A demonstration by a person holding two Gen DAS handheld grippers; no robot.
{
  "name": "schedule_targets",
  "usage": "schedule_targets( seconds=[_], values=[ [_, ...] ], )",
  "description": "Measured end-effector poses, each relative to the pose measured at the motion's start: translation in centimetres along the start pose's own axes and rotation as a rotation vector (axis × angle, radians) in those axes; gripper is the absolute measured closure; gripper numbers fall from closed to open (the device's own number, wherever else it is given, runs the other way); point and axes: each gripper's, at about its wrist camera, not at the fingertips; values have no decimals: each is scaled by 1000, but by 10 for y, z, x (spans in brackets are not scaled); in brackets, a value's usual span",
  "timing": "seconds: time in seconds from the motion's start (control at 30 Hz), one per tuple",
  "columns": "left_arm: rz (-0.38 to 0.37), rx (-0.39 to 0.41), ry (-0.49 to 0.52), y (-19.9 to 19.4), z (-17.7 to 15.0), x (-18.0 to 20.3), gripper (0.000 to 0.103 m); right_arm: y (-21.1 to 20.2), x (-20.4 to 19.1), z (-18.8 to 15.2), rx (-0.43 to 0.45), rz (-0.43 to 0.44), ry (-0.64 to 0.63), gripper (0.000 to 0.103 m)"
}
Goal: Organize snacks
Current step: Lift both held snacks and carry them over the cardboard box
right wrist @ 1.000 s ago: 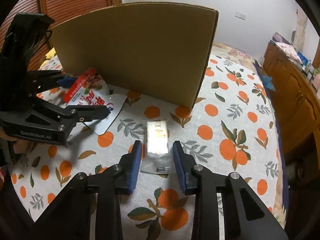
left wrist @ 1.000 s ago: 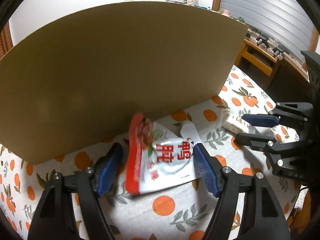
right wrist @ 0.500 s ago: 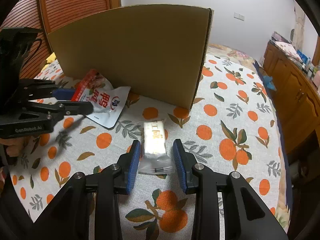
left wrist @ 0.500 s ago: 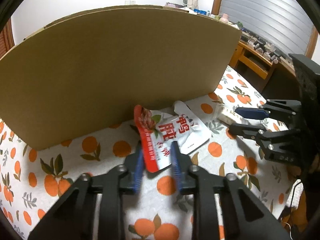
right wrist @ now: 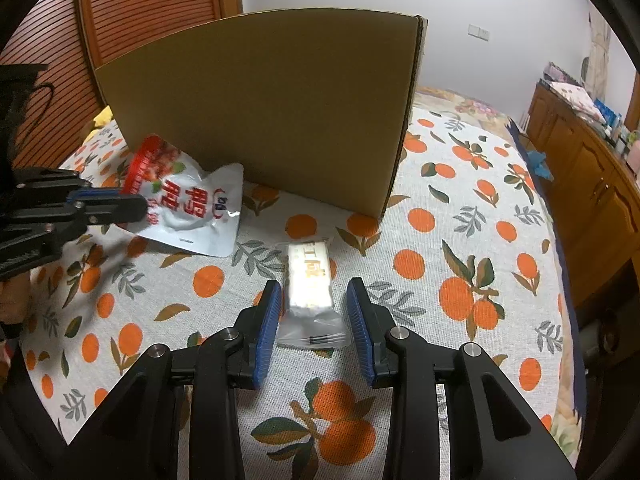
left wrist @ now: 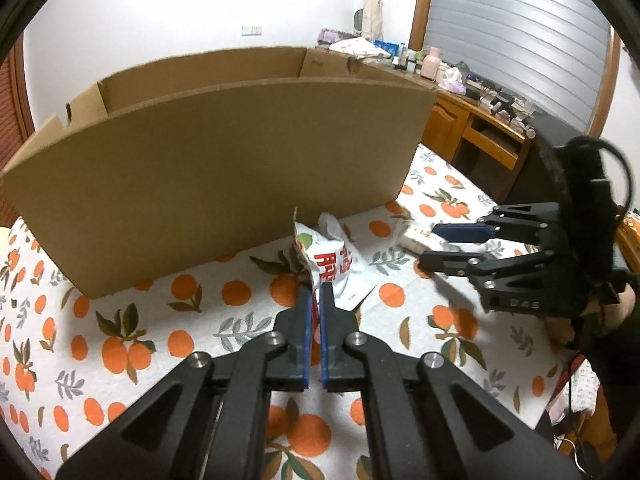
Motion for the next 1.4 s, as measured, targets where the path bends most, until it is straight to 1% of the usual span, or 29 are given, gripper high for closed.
schedule_targets(
  seconds=[0.1,0.23,0.53,0.63,0.83,0.93,1.07,1.27,1.4],
  values=[
    [12,25,35,-10,2,5,103,0,0,0,0,0,0,70],
    [16,39,57,-20,5,12,103,0,0,0,0,2,3,70],
    [29,55,90,-27,11,21,103,0,1,0,1,2,1,70],
    [33,58,93,-30,13,21,103,-1,0,0,6,-6,0,76],
    [45,71,107,-40,19,20,103,-1,9,3,4,28,51,78],
    [48,80,115,-49,22,20,103,-2,9,5,8,24,52,80],
    [68,99,128,-62,29,17,103,-7,4,5,22,10,29,81],
    [96,132,145,-81,43,9,103,-25,-5,8,65,36,23,82],
    [112,170,145,-95,56,4,103,-42,-17,13,103,36,-16,82]
  ],
)
Point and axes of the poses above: each gripper's, at about its wrist camera, not at the fingertips, and y roughly the way its jaws point, x to its right, z to its top, and after that the axes turned 8 degrees about y, right-handed
